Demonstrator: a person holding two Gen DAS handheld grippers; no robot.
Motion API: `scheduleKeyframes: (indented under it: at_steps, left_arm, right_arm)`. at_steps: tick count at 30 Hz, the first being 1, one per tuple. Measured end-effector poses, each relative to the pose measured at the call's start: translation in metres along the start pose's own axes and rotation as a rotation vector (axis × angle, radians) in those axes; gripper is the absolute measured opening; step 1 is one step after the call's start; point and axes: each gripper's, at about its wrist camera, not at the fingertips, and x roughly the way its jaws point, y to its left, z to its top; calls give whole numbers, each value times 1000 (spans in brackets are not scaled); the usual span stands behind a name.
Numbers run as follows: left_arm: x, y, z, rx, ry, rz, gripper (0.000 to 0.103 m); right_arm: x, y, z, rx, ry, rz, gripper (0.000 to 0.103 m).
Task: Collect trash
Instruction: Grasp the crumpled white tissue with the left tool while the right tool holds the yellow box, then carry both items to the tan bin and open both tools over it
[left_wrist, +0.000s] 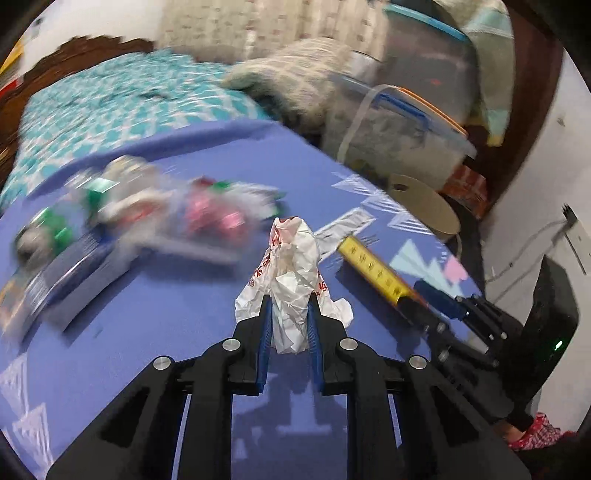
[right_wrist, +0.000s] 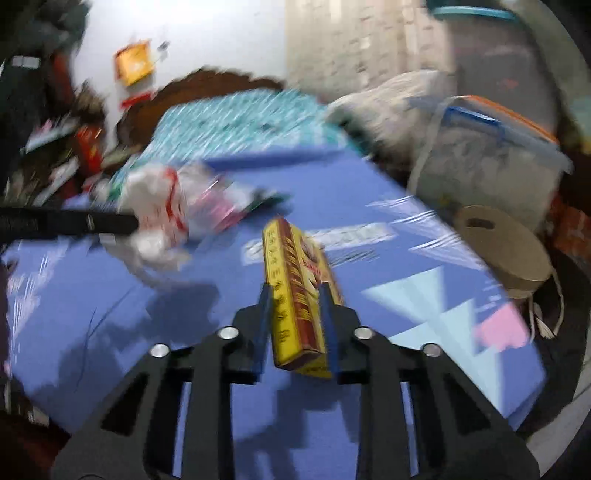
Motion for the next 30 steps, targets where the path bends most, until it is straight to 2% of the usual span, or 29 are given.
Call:
scheduleKeyframes:
  at_steps: [3,8,11,13,14,15,20,24,26,28,30]
  left_arm:
    - [37,-37,33,81,33,-51,17]
    - [89,-79,61,144,93,-72,17]
    - [101,-87,67,144,105,-72,17]
    - [105,-88,70,133,117,-86,17]
    - [108,-89,71,130,124,-84,17]
    - [109,-89,72,132,126,-81,17]
    - [103,-88,77,134,109,-72,17]
    - [91,-76,80,107,79,-56,17]
    - [84,-66,79,82,70,-51,17]
    - [80,-60,78,67,69,-48,17]
    - [77,-56,76,60,73,-50,17]
  right_arm:
    - [3,-39,13,71,-14,-35,18]
    - [6,-85,10,213,10,3,21]
    - [7,-103,-1,292,31,102,23]
    - [9,-111,-7,342,42,185,50]
    - [7,-114,-10,364,34,196,79]
    - [4,-114,-13,374,6,193,82]
    - [-3,-85,-12,238,-13,122,82]
    - [6,-49,-13,132,32,36,83]
    - [19,-31,-13,73,62,-37,84]
    - [33,-25,-13,49,103,-83,84]
    - [38,-27,-14,63,124,-91,76]
